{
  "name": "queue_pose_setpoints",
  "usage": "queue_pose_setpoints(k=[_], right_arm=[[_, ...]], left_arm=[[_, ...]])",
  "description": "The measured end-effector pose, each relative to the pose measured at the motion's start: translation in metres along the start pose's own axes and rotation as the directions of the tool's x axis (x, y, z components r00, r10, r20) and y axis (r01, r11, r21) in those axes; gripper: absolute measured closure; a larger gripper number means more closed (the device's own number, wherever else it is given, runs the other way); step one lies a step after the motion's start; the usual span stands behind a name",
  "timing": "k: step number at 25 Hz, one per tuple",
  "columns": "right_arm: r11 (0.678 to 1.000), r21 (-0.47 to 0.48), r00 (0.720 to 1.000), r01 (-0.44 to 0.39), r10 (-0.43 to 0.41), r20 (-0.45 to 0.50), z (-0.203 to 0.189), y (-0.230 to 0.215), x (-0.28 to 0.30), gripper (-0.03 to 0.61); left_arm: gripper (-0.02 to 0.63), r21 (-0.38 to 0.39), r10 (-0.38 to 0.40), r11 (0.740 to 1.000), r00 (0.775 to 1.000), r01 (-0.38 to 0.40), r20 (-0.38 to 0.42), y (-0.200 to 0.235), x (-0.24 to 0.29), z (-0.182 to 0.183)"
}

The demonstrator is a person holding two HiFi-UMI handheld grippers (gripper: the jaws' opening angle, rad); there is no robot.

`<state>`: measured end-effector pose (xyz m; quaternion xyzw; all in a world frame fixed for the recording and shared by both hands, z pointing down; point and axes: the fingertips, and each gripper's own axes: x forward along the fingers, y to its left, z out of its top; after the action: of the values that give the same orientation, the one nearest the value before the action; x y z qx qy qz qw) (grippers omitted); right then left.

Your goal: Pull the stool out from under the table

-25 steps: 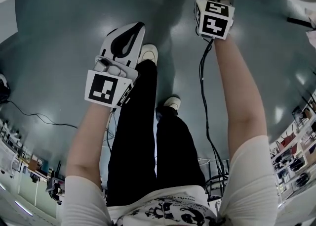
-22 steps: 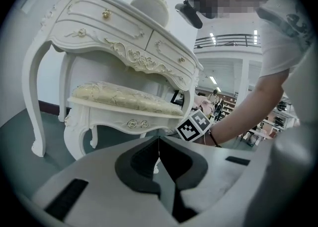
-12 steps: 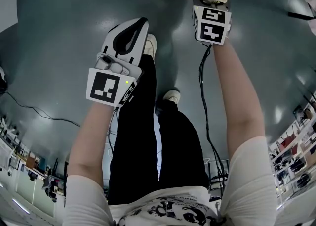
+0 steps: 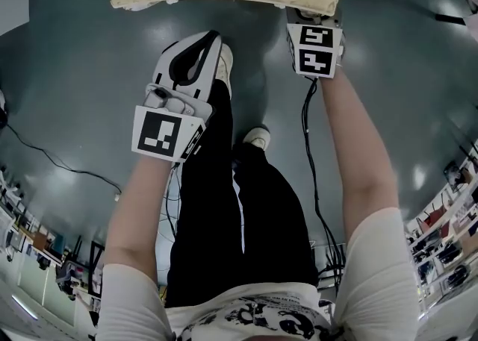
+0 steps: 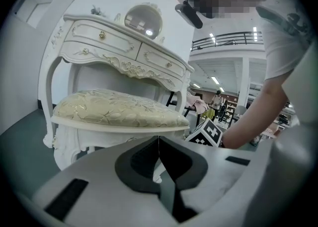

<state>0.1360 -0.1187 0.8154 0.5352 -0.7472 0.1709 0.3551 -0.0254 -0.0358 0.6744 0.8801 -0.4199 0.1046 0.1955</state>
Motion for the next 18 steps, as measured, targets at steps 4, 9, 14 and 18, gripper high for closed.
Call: queue_pose_setpoints(k=[4, 9, 14, 18], right_arm=[[1.000, -0.017, 1.000, -0.025, 0.025, -0.005, -0.017, 0.013, -0.027, 0.327], [0.998, -0.043, 0.998, -0.055, 0.054, -0.013, -0.048, 0.029, -0.062, 0.327], [0.996, -0.057, 0.997, -0.070, 0.069, -0.020, -0.071, 0.042, -0.085, 0.327], [0.995, -0.063, 0.996, -0.082, 0.080, -0.027, -0.082, 0.050, -0.101, 0.327]], left_arm=[[0.592, 0.001, -0.007, 1.000, 1.000, 0.007, 0.011, -0.028, -0.015, -0.003], [0.592, -0.001, -0.015, 1.000, 1.000, 0.015, 0.016, -0.060, -0.037, -0.013], [0.592, 0.003, 0.001, 1.000, 1.000, -0.001, 0.014, -0.074, -0.057, -0.024], [0.592, 0.005, 0.011, 1.000, 1.000, -0.011, 0.013, -0.085, -0.070, -0.026]])
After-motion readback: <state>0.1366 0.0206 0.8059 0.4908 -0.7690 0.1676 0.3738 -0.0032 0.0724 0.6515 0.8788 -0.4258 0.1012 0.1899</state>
